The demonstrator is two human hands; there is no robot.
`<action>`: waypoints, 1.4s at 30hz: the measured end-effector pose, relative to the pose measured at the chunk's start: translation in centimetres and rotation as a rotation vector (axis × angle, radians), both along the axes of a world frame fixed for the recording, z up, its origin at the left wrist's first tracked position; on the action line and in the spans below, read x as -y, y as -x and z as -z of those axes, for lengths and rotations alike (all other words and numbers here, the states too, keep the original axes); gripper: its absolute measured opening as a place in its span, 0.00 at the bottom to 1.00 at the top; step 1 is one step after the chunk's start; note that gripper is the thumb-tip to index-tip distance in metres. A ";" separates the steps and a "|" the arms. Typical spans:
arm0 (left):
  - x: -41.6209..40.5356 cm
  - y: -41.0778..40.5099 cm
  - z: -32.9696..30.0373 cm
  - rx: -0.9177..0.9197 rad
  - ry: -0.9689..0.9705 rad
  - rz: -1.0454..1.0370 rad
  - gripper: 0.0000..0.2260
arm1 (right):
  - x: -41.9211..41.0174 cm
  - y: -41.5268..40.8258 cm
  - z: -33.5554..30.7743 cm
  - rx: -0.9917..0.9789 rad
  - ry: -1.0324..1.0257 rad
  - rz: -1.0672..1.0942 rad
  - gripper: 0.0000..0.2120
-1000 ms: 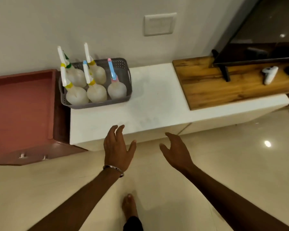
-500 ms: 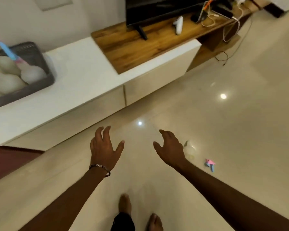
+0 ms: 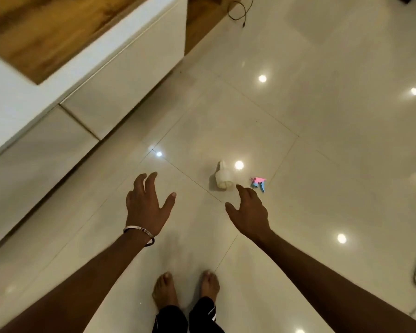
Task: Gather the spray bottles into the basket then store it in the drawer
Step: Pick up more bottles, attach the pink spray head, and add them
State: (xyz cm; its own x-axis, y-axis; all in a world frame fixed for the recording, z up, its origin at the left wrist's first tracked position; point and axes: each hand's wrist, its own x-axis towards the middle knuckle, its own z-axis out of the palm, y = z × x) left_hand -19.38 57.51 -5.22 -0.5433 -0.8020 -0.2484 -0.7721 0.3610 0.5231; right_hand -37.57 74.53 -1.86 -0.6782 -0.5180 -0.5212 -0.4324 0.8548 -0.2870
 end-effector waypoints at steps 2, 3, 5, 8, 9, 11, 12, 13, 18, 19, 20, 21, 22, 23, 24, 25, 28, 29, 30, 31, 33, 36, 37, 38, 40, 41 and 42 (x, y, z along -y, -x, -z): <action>-0.1 2.5 0.4 -0.010 -0.003 0.055 0.32 | -0.3 1.4 0.5 -0.004 0.008 0.028 0.31; -0.1 4.1 0.6 -0.015 -0.011 0.079 0.33 | -0.4 2.3 0.7 -0.006 0.010 0.047 0.32; 0.0 7.6 0.9 -0.019 -0.032 0.118 0.33 | -0.6 4.5 1.2 -0.009 0.027 0.094 0.31; -0.2 12.4 1.7 -0.006 -0.052 0.167 0.33 | -1.2 7.6 2.2 0.009 0.045 0.145 0.31; -0.3 14.1 2.0 -0.003 -0.052 0.182 0.33 | -1.3 8.8 2.7 0.016 0.042 0.154 0.31; -0.2 17.3 2.8 -0.005 -0.070 0.209 0.32 | -1.4 11.4 3.8 0.025 0.041 0.169 0.31; 0.1 19.2 3.3 -0.008 -0.078 0.222 0.32 | -1.2 12.9 4.7 0.018 0.057 0.173 0.31; 0.5 21.0 4.0 -0.009 -0.077 0.227 0.32 | -0.9 14.5 5.5 0.009 0.072 0.181 0.31; -0.4 27.7 10.6 0.058 -0.152 0.191 0.31 | -1.1 19.6 12.6 0.062 0.047 0.297 0.27; -1.1 28.5 12.3 0.079 -0.183 0.186 0.31 | -1.5 20.1 14.3 0.072 0.038 0.323 0.26; -1.7 29.1 13.9 0.113 -0.223 0.177 0.31 | -2.0 20.5 15.9 0.082 0.032 0.356 0.24; -2.2 29.7 15.2 0.149 -0.271 0.152 0.32 | -2.4 20.8 17.3 0.090 0.026 0.388 0.22; -2.6 30.5 16.8 0.182 -0.321 0.115 0.33 | -2.7 21.2 19.1 0.096 0.013 0.413 0.22; -2.9 31.2 18.4 0.214 -0.363 0.076 0.33 | -2.9 21.5 20.9 0.104 -0.004 0.434 0.22; -3.2 31.7 20.0 0.243 -0.383 0.058 0.33 | -3.1 21.7 22.7 0.120 -0.021 0.460 0.22; -3.4 32.2 21.7 0.267 -0.386 0.063 0.34 | -3.3 21.8 24.4 0.142 -0.032 0.494 0.23; -3.6 33.2 26.3 0.318 -0.428 0.030 0.35 | -3.9 22.3 29.0 0.202 -0.045 0.602 0.22; -3.8 33.5 27.8 0.331 -0.459 0.007 0.36 | -4.1 22.6 30.6 0.205 -0.043 0.628 0.21; -4.0 33.6 29.2 0.344 -0.492 -0.007 0.38 | -4.4 22.9 32.0 0.205 -0.041 0.657 0.20; -4.1 33.8 30.2 0.354 -0.520 -0.019 0.39 | -4.6 23.3 33.1 0.202 -0.036 0.689 0.19; -4.4 33.9 32.4 0.362 -0.567 -0.045 0.40 | -4.9 23.9 35.6 0.200 -0.035 0.756 0.19; -4.2 34.1 34.6 0.348 -0.632 -0.093 0.42 | -4.8 24.3 38.2 0.185 -0.064 0.810 0.23; -4.1 34.1 35.3 0.344 -0.644 -0.098 0.42 | -4.6 24.3 39.0 0.170 -0.079 0.815 0.24; -4.1 34.1 35.8 0.345 -0.648 -0.099 0.42 | -4.5 24.3 39.5 0.152 -0.088 0.821 0.26; -4.2 34.1 36.6 0.352 -0.657 -0.094 0.42 | -4.3 24.2 40.4 0.124 -0.083 0.826 0.26; -4.3 34.2 36.8 0.354 -0.669 -0.094 0.42 | -4.4 24.2 40.7 0.117 -0.078 0.819 0.25; -4.5 34.3 37.0 0.355 -0.682 -0.096 0.42 | -4.4 24.3 40.9 0.115 -0.074 0.811 0.24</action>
State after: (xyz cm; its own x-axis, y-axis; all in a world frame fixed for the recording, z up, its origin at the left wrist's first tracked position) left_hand -53.66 61.98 -42.25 -0.2745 -0.4490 -0.8503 -0.9467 -0.0289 0.3209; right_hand -61.82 78.96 -42.78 -0.7671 0.1484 -0.6242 0.3563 0.9076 -0.2221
